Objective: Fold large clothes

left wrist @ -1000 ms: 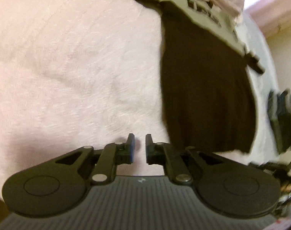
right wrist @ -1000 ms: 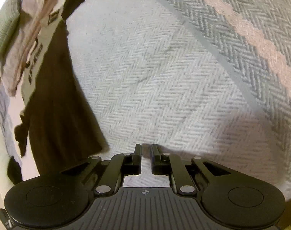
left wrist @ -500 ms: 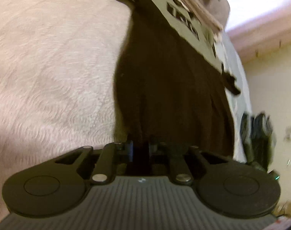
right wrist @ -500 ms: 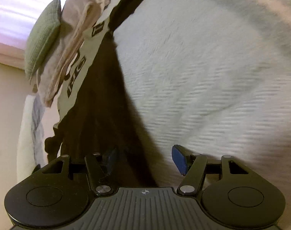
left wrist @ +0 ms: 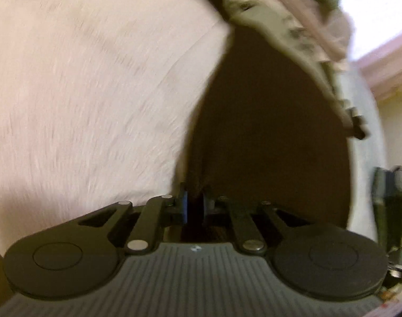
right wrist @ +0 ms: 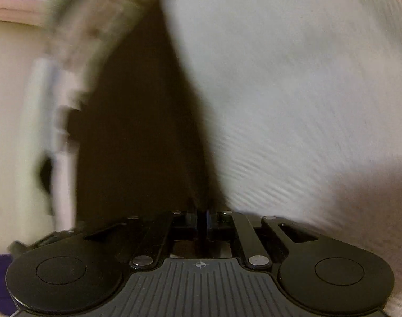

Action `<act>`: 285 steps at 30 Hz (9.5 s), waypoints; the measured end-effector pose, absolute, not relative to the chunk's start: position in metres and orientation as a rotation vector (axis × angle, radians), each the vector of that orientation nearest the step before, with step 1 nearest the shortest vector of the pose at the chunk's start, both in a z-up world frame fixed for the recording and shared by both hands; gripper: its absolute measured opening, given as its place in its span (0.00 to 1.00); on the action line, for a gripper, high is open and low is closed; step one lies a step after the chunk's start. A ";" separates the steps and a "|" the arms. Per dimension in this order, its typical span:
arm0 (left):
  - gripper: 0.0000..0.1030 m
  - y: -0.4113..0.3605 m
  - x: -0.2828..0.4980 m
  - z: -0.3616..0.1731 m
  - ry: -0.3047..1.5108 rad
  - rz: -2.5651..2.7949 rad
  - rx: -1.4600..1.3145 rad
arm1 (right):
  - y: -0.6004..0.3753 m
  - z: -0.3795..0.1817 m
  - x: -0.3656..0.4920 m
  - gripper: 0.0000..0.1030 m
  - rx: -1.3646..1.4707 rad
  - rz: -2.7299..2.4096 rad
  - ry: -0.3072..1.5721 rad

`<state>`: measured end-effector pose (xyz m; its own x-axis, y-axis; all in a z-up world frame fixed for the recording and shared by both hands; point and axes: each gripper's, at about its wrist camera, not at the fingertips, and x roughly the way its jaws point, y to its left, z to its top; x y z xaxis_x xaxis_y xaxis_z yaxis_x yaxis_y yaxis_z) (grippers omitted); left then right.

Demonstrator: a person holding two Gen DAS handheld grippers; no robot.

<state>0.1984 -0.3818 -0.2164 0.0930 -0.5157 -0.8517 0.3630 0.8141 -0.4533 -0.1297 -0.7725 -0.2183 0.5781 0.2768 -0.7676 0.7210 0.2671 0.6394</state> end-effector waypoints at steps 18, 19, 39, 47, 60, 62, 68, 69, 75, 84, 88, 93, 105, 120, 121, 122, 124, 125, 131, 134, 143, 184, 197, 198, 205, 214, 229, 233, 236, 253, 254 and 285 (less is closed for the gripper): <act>0.34 -0.394 0.447 -0.182 1.030 -0.346 -0.373 | -0.847 -0.142 -0.071 0.65 1.148 -0.694 0.805; 0.35 -0.400 0.472 -0.187 1.019 -0.322 -0.377 | -0.847 -0.139 -0.067 0.65 1.135 -0.724 0.798; 0.11 -0.339 0.528 -0.195 0.796 -0.130 -0.256 | -0.852 -0.134 -0.023 0.65 1.062 -0.915 0.812; 0.18 -0.345 0.472 -0.227 0.839 0.011 -0.264 | -0.909 -0.145 -0.012 0.65 0.881 -0.825 0.901; 0.23 -0.395 0.324 -0.177 0.906 0.077 -0.345 | -0.999 -0.195 0.079 0.65 -0.517 -0.420 1.019; 0.23 -0.412 0.309 -0.179 0.933 0.065 -0.342 | -1.008 -0.213 0.086 0.64 -0.587 -0.396 0.998; 0.23 -0.453 0.296 -0.179 0.957 0.009 -0.333 | -1.088 -0.153 0.048 0.03 -0.036 -0.664 0.771; 0.23 -0.457 0.296 -0.177 0.957 -0.002 -0.335 | -1.104 -0.133 0.023 0.03 0.116 -0.779 0.689; 0.24 -0.474 0.291 -0.176 0.986 -0.040 -0.313 | -1.135 -0.118 -0.060 0.38 0.386 -1.231 0.896; 0.29 -0.491 0.295 -0.172 1.009 -0.129 -0.278 | -1.058 -0.101 -0.020 0.55 0.350 -0.754 0.788; 0.29 -0.500 0.311 -0.172 0.995 -0.182 -0.262 | -1.068 -0.128 0.058 0.54 0.500 -0.254 0.744; 0.29 -0.503 0.336 -0.175 0.978 -0.204 -0.296 | -1.066 -0.169 0.151 0.54 0.439 -0.066 0.810; 0.29 -0.489 0.351 -0.198 1.028 -0.202 -0.274 | -1.075 -0.210 0.122 0.00 0.548 -0.463 0.886; 0.31 -0.477 0.317 -0.185 1.022 -0.249 -0.248 | -1.054 -0.202 0.143 0.00 0.411 0.006 0.953; 0.31 -0.476 0.314 -0.186 1.022 -0.248 -0.249 | -1.051 -0.204 0.139 0.00 0.394 -0.031 0.958; 0.31 -0.476 0.311 -0.186 1.023 -0.247 -0.248 | -1.052 -0.203 0.132 0.00 0.414 -0.072 0.938; 0.31 -0.474 0.306 -0.185 1.021 -0.247 -0.246 | -1.059 -0.198 0.114 0.00 0.467 -0.207 0.900; 0.31 -0.473 0.303 -0.185 1.018 -0.249 -0.247 | -1.062 -0.199 0.104 0.00 0.496 -0.286 0.890; 0.31 -0.472 0.291 -0.185 1.030 -0.248 -0.230 | -1.047 -0.208 0.104 0.00 0.470 -0.378 0.918; 0.33 -0.469 0.283 -0.177 1.031 -0.289 -0.183 | -1.038 -0.192 0.090 0.37 0.533 -0.451 0.887; 0.59 -0.402 0.242 -0.172 1.246 -0.538 -0.112 | -0.879 -0.169 -0.068 0.68 0.955 -0.189 0.882; 0.32 -0.424 0.084 -0.190 1.237 -0.656 0.236 | -0.613 -0.177 -0.076 0.51 0.429 -0.528 1.208; 0.89 -0.402 -0.021 0.021 0.994 -0.645 0.329 | -0.587 0.037 -0.134 0.52 0.510 -0.443 0.942; 0.91 -0.401 -0.026 0.031 0.982 -0.638 0.328 | -0.587 0.047 -0.140 0.52 0.510 -0.441 0.929; 0.92 -0.408 -0.058 0.072 0.916 -0.613 0.360 | -0.555 0.085 -0.176 0.52 0.472 -0.399 0.921; 0.92 -0.388 -0.080 0.092 0.943 -0.621 0.375 | -0.532 0.096 -0.188 0.52 0.439 -0.379 0.955; 0.92 -0.382 -0.087 0.091 0.977 -0.648 0.413 | -0.516 0.098 -0.188 0.52 0.424 -0.395 1.003; 0.92 -0.384 -0.087 0.091 0.981 -0.652 0.419 | -0.515 0.097 -0.187 0.52 0.428 -0.397 1.010; 0.92 -0.385 -0.087 0.090 0.984 -0.654 0.423 | -0.516 0.097 -0.187 0.52 0.429 -0.395 1.014; 0.92 -0.403 -0.092 0.089 0.986 -0.655 0.429 | -0.525 0.096 -0.188 0.52 0.434 -0.395 1.014; 0.92 -0.404 -0.092 0.089 0.986 -0.655 0.429 | -0.527 0.096 -0.188 0.52 0.435 -0.394 1.014; 0.92 -0.419 -0.090 0.093 0.963 -0.656 0.413 | -0.538 0.099 -0.183 0.52 0.421 -0.383 0.997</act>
<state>-0.0904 -0.4191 0.0925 0.4037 -0.3265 -0.8547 0.6760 0.7359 0.0382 -0.1834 -0.5377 0.0988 0.4894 -0.1164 -0.8643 0.4924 0.8548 0.1637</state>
